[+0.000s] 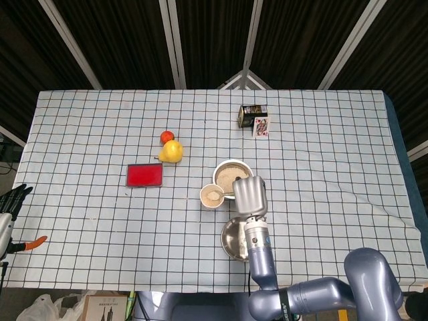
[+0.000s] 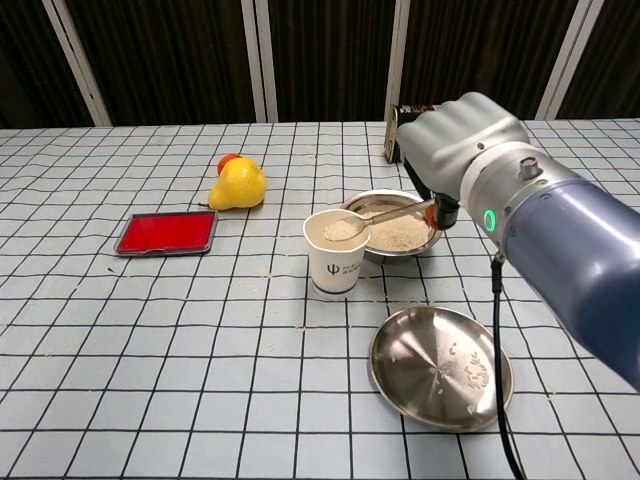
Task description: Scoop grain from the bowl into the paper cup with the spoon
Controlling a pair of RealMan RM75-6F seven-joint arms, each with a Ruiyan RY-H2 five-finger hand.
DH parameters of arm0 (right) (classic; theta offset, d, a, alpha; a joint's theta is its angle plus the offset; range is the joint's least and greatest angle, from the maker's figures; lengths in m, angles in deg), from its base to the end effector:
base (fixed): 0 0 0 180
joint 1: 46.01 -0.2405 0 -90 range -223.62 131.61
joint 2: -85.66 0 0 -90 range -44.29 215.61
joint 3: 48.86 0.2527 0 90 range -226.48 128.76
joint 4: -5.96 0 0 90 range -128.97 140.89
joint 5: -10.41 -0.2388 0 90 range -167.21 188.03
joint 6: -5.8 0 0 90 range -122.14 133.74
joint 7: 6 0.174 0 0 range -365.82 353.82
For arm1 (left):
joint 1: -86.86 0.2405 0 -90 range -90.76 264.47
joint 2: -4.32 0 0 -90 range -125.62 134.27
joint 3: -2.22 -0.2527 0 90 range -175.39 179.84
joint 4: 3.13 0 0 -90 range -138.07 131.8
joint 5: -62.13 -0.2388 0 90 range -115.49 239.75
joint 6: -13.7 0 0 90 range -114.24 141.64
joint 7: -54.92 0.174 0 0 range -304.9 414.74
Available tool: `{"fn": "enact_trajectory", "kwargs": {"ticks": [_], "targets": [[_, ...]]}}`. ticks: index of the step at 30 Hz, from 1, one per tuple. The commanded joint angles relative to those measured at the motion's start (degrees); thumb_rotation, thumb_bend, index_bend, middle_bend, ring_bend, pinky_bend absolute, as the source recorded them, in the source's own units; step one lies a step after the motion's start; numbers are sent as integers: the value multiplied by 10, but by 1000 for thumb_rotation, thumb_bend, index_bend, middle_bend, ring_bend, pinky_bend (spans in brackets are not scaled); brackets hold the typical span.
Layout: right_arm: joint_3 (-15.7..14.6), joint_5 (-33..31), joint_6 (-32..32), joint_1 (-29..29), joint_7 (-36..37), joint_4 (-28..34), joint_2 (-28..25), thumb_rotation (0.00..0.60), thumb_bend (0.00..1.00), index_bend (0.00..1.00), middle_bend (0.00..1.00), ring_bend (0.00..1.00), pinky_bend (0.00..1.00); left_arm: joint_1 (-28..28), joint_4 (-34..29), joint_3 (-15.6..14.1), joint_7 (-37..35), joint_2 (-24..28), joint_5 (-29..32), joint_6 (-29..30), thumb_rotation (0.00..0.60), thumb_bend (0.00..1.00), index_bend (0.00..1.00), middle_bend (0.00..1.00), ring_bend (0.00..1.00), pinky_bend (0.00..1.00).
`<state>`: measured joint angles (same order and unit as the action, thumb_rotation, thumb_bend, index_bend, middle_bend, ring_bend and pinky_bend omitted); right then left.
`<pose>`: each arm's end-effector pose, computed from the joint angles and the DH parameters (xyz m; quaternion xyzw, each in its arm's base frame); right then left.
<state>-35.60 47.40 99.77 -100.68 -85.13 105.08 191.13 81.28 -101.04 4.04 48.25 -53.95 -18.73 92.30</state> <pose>-0.0349 -0.3226 -0.0614 0.7193 -0.2232 0.2141 0.6220 -0.3283 0.2099 0.1391 -0.5672 -0.4734 -0.3718 0.5621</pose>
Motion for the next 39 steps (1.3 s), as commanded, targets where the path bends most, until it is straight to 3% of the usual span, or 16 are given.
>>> {"fn": "enact_trajectory", "kwargs": {"ticks": [1,11,22,31,39], "targets": [[-22,36,-12,0,13,-17,0,600,584,751,936,1000,924,0,-1,0,-1,0,1,-1,600,0,0,0,0,0],[-77,122,-45,10,35,-83,4,600,584,751,936,1000,924,-1,-4,-1,-7,4,1,-5,600,0,0,0,0,0],[-101,192,-61,16,43,-137,4,600,584,751,936,1000,924,-2,-7,-2,-12,7,3,-10,600,0,0,0,0,0],[-159,328,-79,27,93,-216,-6,600,584,751,936,1000,924,-2,-6,-1,-6,5,4,-7,600,0,0,0,0,0],[-158,393,-86,45,137,-285,5,600,584,751,936,1000,924,-2,-9,-1,2,3,6,-8,600,0,0,0,0,0]]}}
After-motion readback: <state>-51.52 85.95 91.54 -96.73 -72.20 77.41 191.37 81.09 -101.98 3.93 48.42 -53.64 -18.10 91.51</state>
